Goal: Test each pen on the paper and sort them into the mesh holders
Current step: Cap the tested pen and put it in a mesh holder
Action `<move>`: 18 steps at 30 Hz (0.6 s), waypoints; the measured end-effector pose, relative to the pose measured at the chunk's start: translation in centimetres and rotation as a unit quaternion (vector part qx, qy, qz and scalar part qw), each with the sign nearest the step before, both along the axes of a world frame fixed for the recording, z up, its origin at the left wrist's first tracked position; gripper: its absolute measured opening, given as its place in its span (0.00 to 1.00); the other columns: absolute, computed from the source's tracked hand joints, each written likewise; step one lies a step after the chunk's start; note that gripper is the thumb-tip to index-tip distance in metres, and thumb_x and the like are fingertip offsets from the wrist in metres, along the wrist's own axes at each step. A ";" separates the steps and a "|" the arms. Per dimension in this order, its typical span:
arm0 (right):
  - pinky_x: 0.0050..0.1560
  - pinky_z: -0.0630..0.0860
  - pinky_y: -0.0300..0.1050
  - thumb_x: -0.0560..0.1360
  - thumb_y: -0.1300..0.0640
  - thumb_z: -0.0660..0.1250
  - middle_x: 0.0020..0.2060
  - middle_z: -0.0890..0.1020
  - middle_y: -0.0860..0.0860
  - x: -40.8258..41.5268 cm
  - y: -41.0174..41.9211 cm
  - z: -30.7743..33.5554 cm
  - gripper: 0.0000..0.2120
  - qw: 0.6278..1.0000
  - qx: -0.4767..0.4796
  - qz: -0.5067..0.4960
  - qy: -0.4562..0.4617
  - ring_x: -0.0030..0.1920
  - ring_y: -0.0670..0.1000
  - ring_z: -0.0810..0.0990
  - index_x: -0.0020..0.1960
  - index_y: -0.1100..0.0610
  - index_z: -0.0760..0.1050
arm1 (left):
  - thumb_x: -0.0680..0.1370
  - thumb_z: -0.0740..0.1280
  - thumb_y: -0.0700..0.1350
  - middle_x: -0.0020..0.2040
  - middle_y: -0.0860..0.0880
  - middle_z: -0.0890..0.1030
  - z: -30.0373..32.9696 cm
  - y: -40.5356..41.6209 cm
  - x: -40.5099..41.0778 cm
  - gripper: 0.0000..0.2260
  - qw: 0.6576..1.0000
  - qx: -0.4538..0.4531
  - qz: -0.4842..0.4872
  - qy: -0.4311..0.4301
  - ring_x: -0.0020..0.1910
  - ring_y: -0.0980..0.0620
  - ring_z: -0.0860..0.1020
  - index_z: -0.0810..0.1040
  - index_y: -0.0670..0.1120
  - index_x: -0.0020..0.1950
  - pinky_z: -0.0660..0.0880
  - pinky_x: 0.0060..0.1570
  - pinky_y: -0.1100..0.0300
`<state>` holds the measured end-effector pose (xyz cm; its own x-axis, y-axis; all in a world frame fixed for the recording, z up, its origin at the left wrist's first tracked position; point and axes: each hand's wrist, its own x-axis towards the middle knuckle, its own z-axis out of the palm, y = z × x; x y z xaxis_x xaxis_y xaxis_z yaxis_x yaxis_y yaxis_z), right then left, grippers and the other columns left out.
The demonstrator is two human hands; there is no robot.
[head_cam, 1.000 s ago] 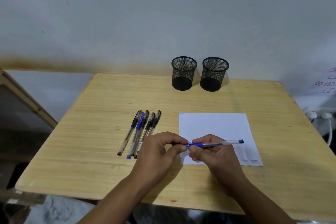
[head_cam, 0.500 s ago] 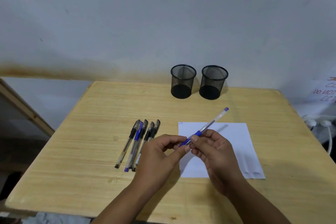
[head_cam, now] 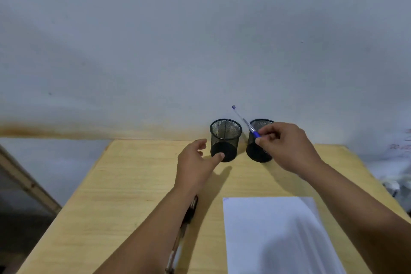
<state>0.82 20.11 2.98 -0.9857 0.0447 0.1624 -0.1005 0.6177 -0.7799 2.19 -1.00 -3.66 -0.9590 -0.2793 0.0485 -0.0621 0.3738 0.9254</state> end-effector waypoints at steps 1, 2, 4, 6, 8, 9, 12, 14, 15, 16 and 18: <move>0.38 0.73 0.39 0.73 0.56 0.72 0.37 0.83 0.46 -0.7 -0.1 0.2 0.03 0.999 0.032 0.009 0.001 0.40 0.48 0.81 0.47 0.51 0.83 | 0.68 0.78 0.53 0.61 0.54 0.77 -0.1 0.0 -1.1 0.32 1.000 -0.010 0.000 -0.007 0.56 0.55 0.76 0.73 0.50 0.69 0.76 0.55 0.58; 0.37 0.71 0.38 0.74 0.56 0.71 0.37 0.82 0.46 -1.3 -0.3 0.4 0.03 0.998 0.062 0.020 0.003 0.39 0.47 0.80 0.46 0.51 0.84 | 0.67 0.78 0.54 0.62 0.53 0.77 -0.2 0.1 -2.0 0.35 1.000 -0.022 -0.001 -0.013 0.58 0.53 0.75 0.71 0.50 0.71 0.75 0.58 0.54; 0.35 0.70 0.37 0.74 0.57 0.70 0.36 0.82 0.46 -2.5 -0.6 1.0 0.04 0.994 0.101 0.038 0.013 0.38 0.45 0.78 0.45 0.52 0.84 | 0.66 0.79 0.55 0.64 0.52 0.76 -0.5 0.3 -3.6 0.39 0.999 -0.040 -0.008 -0.023 0.62 0.51 0.74 0.68 0.49 0.73 0.74 0.61 0.52; 0.35 0.71 0.38 0.75 0.58 0.69 0.36 0.82 0.47 -3.6 -1.0 1.5 0.05 0.990 0.130 0.054 0.020 0.38 0.46 0.79 0.45 0.53 0.84 | 0.65 0.79 0.56 0.65 0.51 0.75 -0.8 0.5 -4.7 0.42 0.998 -0.049 -0.015 -0.024 0.63 0.50 0.74 0.67 0.49 0.74 0.74 0.62 0.52; 0.37 0.74 0.42 0.76 0.57 0.67 0.38 0.83 0.49 -4.8 -1.7 1.6 0.06 0.983 0.167 0.072 0.026 0.40 0.49 0.80 0.44 0.53 0.84 | 0.64 0.79 0.57 0.65 0.51 0.76 -1.0 0.6 -5.4 0.41 0.998 -0.055 -0.016 -0.019 0.62 0.50 0.75 0.68 0.49 0.74 0.74 0.61 0.53; 0.38 0.74 0.43 0.76 0.57 0.67 0.39 0.83 0.50 -5.4 -2.1 1.5 0.07 0.979 0.185 0.080 0.027 0.41 0.50 0.80 0.44 0.53 0.84 | 0.64 0.79 0.57 0.64 0.52 0.77 -1.1 0.6 -5.7 0.40 0.998 -0.057 -0.017 -0.014 0.61 0.50 0.76 0.70 0.49 0.72 0.74 0.60 0.53; 0.40 0.77 0.45 0.75 0.57 0.66 0.40 0.84 0.52 -6.9 -3.2 1.0 0.08 0.968 0.230 0.101 0.025 0.43 0.53 0.81 0.44 0.54 0.84 | 0.65 0.79 0.55 0.58 0.56 0.80 -1.1 0.9 -6.0 0.29 0.998 -0.054 -0.023 0.002 0.55 0.53 0.79 0.77 0.50 0.63 0.75 0.53 0.60; 0.43 0.79 0.47 0.75 0.58 0.66 0.42 0.85 0.53 -7.6 -3.8 0.5 0.07 0.962 0.250 0.109 0.019 0.44 0.54 0.82 0.44 0.55 0.84 | 0.65 0.78 0.54 0.54 0.58 0.81 -1.1 1.1 -5.9 0.25 0.998 -0.051 -0.025 0.005 0.52 0.55 0.79 0.78 0.52 0.59 0.72 0.48 0.65; 0.43 0.79 0.47 0.75 0.57 0.66 0.43 0.85 0.54 -7.7 -4.1 0.3 0.07 0.959 0.259 0.110 0.014 0.45 0.55 0.82 0.44 0.55 0.84 | 0.65 0.78 0.54 0.54 0.58 0.80 -1.1 1.2 -5.9 0.24 0.998 -0.051 -0.024 0.007 0.51 0.55 0.79 0.78 0.52 0.59 0.71 0.46 0.66; 0.42 0.77 0.46 0.75 0.57 0.67 0.43 0.84 0.55 -7.8 -4.3 0.1 0.07 0.957 0.268 0.111 0.009 0.44 0.56 0.82 0.45 0.55 0.84 | 0.65 0.78 0.55 0.53 0.58 0.80 -1.1 1.2 -5.9 0.24 0.998 -0.053 -0.024 0.010 0.50 0.55 0.79 0.78 0.52 0.59 0.70 0.44 0.68; 0.40 0.73 0.44 0.76 0.56 0.67 0.43 0.84 0.55 -7.8 -4.6 -0.1 0.07 0.953 0.278 0.119 -0.001 0.43 0.55 0.81 0.44 0.54 0.83 | 0.66 0.78 0.55 0.53 0.58 0.81 -1.0 1.1 -5.7 0.24 0.998 -0.057 -0.028 0.011 0.49 0.56 0.79 0.78 0.53 0.59 0.69 0.41 0.70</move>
